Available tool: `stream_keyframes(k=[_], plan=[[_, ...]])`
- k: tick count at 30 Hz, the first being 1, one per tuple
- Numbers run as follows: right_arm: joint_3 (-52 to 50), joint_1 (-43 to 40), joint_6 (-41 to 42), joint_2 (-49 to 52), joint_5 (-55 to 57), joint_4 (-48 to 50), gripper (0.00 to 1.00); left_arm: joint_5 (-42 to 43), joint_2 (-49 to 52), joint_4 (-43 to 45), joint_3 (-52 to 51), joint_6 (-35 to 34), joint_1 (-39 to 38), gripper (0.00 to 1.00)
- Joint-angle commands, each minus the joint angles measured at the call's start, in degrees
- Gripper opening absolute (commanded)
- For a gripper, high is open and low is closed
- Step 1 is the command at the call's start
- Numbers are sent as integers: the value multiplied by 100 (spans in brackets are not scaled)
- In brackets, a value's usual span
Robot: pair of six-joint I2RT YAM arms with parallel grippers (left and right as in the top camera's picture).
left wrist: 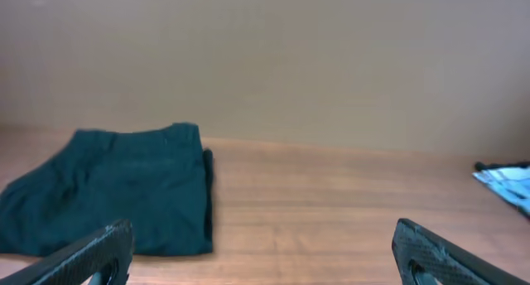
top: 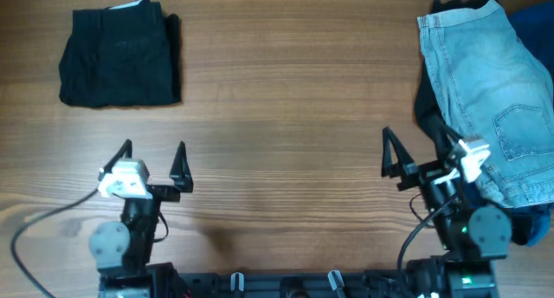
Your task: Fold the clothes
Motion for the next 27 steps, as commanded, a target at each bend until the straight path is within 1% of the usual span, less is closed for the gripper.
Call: stream_keyframes(k=[1,2,5,12,15,17,19,23,27], plan=[[1040,-35,-485,581,498,-516,100,258,1078,-337,1200,-393,26,100],[1497,-35,-531,929,535,-879,100,518,1622,-636,1786,-415,26,100],[2225,-35,-544,1523,538,-1580,100,723,2485,-1320,2761,-415,24,100],[4511,-98,-841,3567,494,-3849,100,719,4922,-4140,5506,-411,22,100],[5375,-223,-844,4374,256,-4717,100,721,5674,-5069,6304,-413,20,100],[5812,-275,-844,4907,-37,-5128,99,798,6225,-5619,6802,-411,22,100],[5897,-278,-833,5241,-367,-5163,100,918,6516,-5731,6920,-411,22,100],[5890,-278,-837,5742,-649,-5254,100,1327,6948,-5729,6920,-413,22,100],[5890,-295,-824,6081,-612,-5589,100,1467,7294,-5731,6920,-413,22,100]])
